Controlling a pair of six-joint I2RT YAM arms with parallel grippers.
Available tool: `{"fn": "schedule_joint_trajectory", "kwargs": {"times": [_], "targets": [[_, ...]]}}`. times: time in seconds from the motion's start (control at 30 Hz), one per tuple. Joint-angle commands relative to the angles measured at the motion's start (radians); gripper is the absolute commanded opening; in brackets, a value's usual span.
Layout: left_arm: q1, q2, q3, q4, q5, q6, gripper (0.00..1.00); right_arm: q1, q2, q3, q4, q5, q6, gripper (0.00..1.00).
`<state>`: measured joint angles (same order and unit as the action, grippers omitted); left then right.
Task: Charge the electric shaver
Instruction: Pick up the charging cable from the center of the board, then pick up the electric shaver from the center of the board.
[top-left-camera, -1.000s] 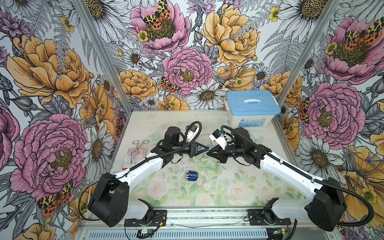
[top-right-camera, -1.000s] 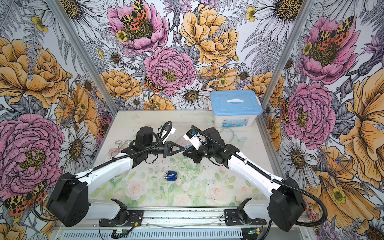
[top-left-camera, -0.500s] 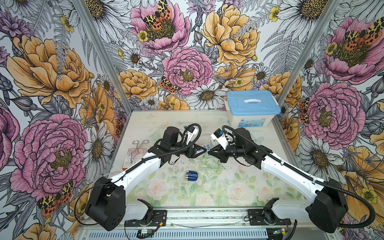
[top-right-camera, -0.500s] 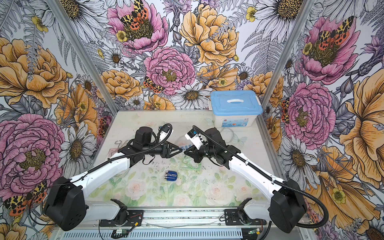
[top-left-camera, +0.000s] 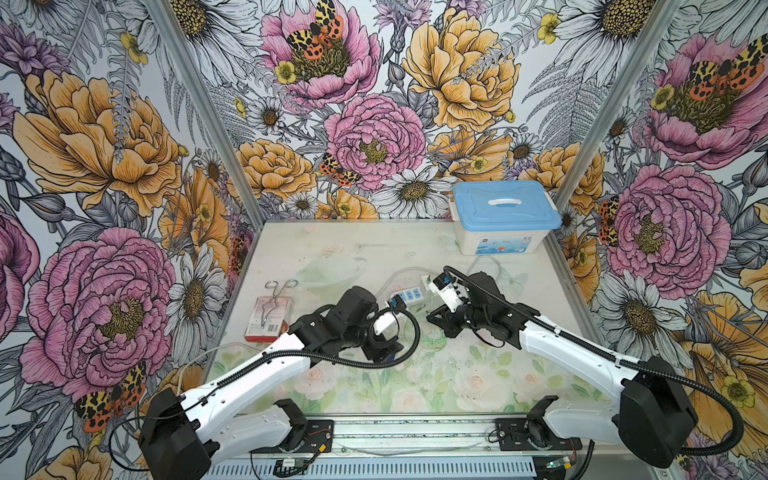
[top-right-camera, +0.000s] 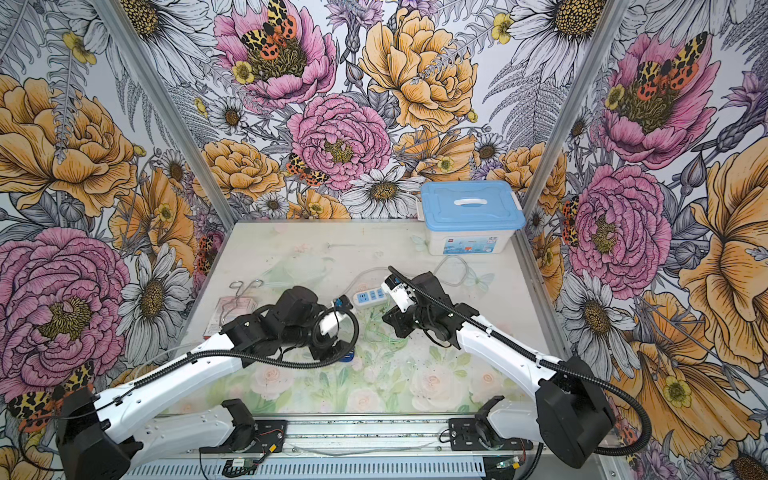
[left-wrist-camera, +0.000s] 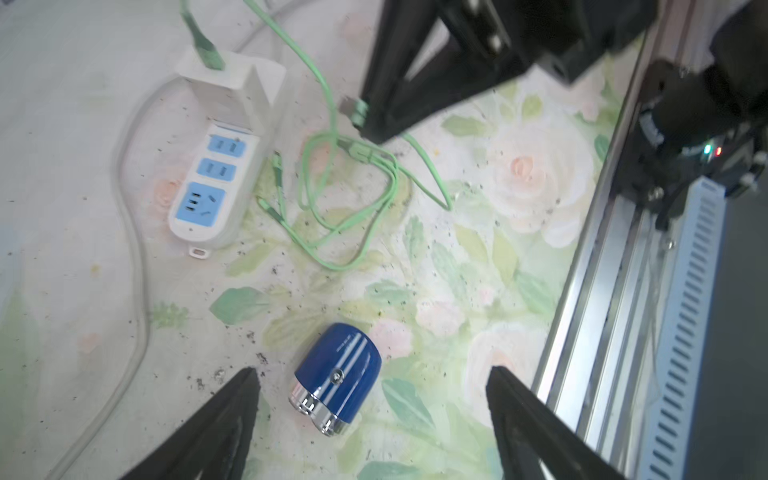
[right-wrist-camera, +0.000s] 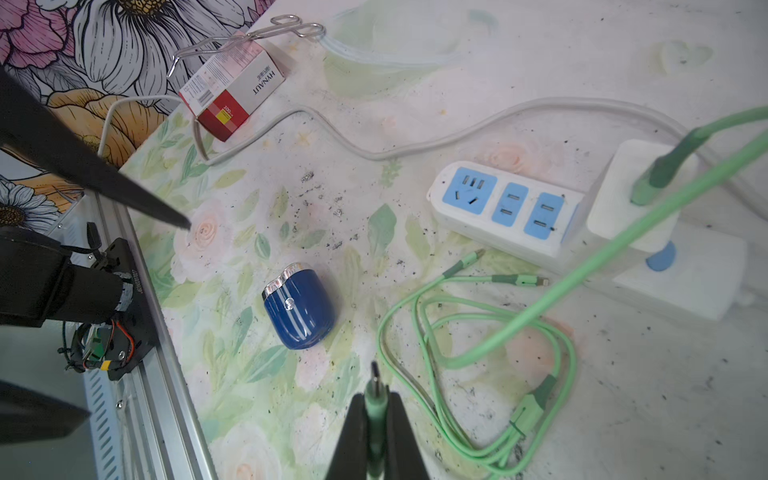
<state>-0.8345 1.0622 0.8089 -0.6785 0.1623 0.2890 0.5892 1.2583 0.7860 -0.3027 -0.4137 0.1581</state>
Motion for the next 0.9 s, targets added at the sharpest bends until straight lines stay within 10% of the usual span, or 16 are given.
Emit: {"fn": "schedule_joint_trajectory", "kwargs": {"times": [0.0, 0.87], "targets": [[0.014, -0.009, -0.001, -0.036, -0.127, 0.161, 0.89, -0.008, -0.030, -0.012, 0.018, 0.023, 0.011, 0.00], [0.007, 0.527, 0.141, -0.079, -0.200, 0.527, 0.89, -0.052, -0.177, -0.139, 0.070, -0.031, 0.054, 0.00]]}}
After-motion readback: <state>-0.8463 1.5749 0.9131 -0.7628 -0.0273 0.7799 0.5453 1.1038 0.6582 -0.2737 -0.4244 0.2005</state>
